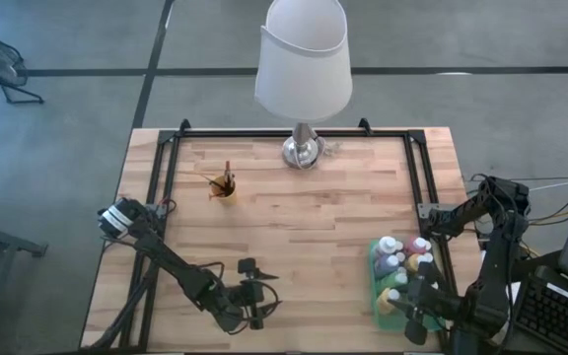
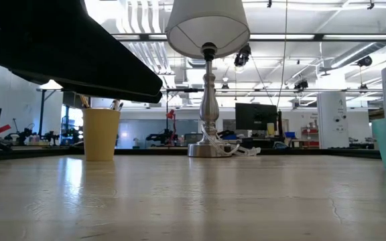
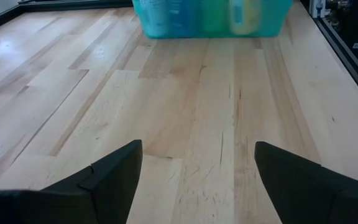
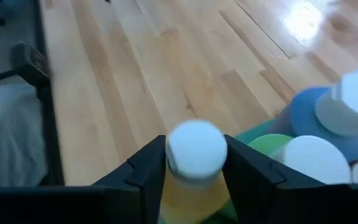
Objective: Pick & Place Paint Supplies
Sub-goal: Put the yellow paint bottle into the green bin, then adjust the green paint bottle
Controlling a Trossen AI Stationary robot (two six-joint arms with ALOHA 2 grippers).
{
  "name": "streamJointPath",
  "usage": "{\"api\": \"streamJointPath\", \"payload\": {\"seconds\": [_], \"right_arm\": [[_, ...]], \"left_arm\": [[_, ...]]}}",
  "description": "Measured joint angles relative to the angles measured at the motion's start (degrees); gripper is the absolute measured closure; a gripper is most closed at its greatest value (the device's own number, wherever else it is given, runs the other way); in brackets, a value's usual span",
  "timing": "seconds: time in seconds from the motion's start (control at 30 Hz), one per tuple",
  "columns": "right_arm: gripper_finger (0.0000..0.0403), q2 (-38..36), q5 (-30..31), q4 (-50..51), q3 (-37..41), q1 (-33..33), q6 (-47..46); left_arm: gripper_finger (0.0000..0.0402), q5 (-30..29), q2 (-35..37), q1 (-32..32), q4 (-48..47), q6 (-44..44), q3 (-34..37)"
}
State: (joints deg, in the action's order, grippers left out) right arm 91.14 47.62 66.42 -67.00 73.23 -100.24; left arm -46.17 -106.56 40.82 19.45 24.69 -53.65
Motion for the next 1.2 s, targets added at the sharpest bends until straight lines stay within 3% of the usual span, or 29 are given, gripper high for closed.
{"api": "streamJointPath", "payload": {"seconds": [0.17, 0.33, 0.87, 1.03, 1.2], "right_arm": [[0.0211, 0.0, 0.4, -0.2, -0.2, 0.0, 0.1], [0.0190, 0.0, 0.4, 0.0, -0.3, 0.0, 0.3], [0.0214, 0.0, 0.0, 1.5, -5.4, 0.0, 6.5], [0.0201, 0.0, -6.8, 10.0, -12.1, -0.2, 4.4], [0.0197, -0.1, -20.9, 19.1, -19.3, -1.6, -1.0]], "left_arm": [[0.0087, 0.0, 0.0, -0.1, 0.0, 0.0, 0.0], [0.0087, 0.0, 0.0, -0.1, 0.0, 0.0, 0.0], [0.0087, 0.0, 0.0, -0.1, 0.1, 0.0, 0.0], [0.0087, 0.0, 0.0, -0.2, 0.1, 0.0, 0.0], [0.0087, 0.0, 0.0, -0.2, 0.1, 0.0, 0.0]]}}
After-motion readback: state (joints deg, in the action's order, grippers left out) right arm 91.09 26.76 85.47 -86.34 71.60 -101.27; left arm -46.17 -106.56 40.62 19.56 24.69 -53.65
